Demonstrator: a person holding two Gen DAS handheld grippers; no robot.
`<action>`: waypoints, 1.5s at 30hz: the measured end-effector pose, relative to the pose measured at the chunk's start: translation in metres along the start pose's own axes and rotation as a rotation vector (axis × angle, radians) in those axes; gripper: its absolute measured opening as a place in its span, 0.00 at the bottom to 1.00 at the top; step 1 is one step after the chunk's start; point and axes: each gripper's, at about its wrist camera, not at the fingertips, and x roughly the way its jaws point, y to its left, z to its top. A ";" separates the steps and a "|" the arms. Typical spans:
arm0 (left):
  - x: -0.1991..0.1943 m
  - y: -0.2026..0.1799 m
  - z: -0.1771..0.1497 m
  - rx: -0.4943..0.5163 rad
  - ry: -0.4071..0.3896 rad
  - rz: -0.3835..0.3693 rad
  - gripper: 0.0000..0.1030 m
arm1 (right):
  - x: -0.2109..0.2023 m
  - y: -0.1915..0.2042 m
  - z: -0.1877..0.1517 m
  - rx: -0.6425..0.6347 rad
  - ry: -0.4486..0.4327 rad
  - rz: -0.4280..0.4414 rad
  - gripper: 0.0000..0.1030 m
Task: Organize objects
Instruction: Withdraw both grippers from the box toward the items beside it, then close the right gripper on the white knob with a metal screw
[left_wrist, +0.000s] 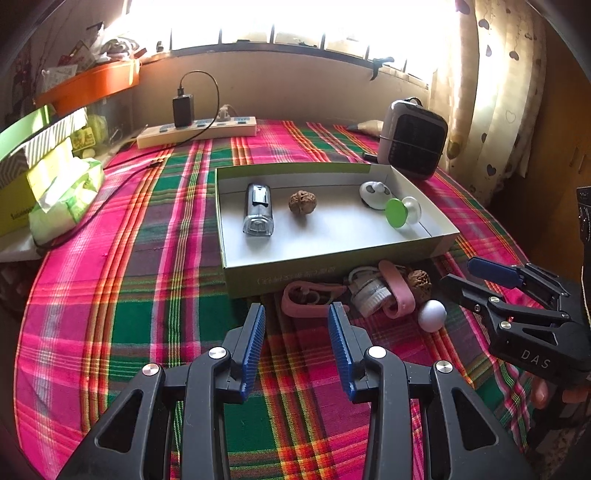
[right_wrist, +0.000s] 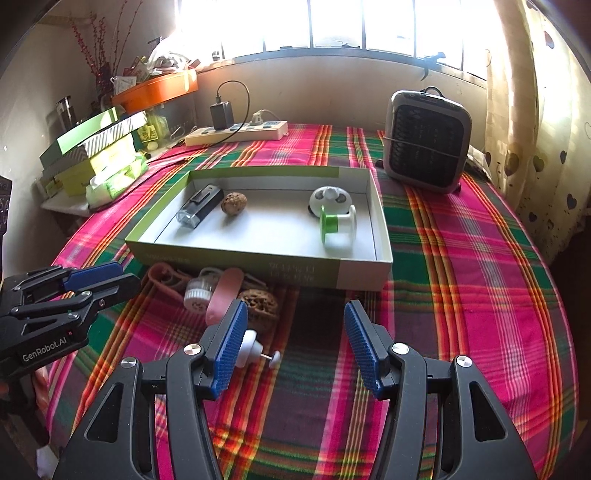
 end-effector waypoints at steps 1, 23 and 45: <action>0.000 0.000 0.000 0.001 0.000 -0.010 0.33 | 0.000 0.000 -0.001 0.000 0.003 0.001 0.54; 0.020 -0.001 0.009 0.041 0.023 -0.053 0.37 | 0.014 0.020 -0.016 -0.067 0.079 0.005 0.54; 0.011 -0.013 0.004 0.131 0.002 -0.117 0.37 | 0.020 0.011 -0.016 -0.047 0.111 -0.053 0.54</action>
